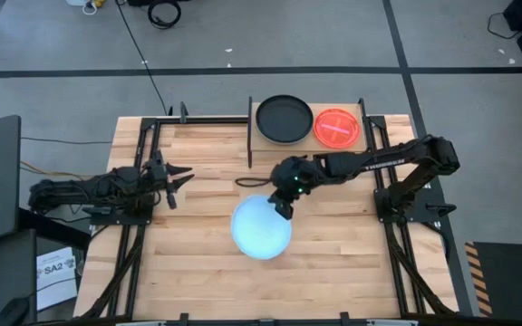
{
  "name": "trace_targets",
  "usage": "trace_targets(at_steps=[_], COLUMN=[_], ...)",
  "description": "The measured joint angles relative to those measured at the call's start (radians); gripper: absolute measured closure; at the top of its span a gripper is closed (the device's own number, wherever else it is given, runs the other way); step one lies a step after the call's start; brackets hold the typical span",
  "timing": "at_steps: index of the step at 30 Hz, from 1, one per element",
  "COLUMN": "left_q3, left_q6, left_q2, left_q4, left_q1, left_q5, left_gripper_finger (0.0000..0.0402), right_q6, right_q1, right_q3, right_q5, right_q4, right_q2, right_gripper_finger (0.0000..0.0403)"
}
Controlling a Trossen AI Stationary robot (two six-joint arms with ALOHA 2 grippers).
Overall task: Place and stack plates onto a shelf
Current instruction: Stack the blue plate on top of the black plate on the shelf
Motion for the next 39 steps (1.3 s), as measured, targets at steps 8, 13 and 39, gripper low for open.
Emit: trace_targets(at_steps=[8, 13, 39], left_q3=[-0.143, -0.169, -0.17], left_q6=[-0.002, -0.006, 0.064], left_q2=[-0.028, -0.026, -0.119], left_q4=[0.215, 0.27, 0.253], left_q1=[0.0, 0.002, 0.003], left_q5=[0.07, 0.072, 0.073], left_gripper_finger=[0.0299, 0.0299, 0.0299], right_q6=[-0.059, -0.069, -0.255], right_q1=[-0.061, -0.116, -0.475], right_q3=[0.166, 0.258, 0.447], right_q5=[0.02, 0.028, 0.106], right_q4=[-0.137, -0.238, -0.446], right_q2=[0.0, -0.001, -0.001], right_gripper_finger=[0.0382, 0.0382, 0.0382])
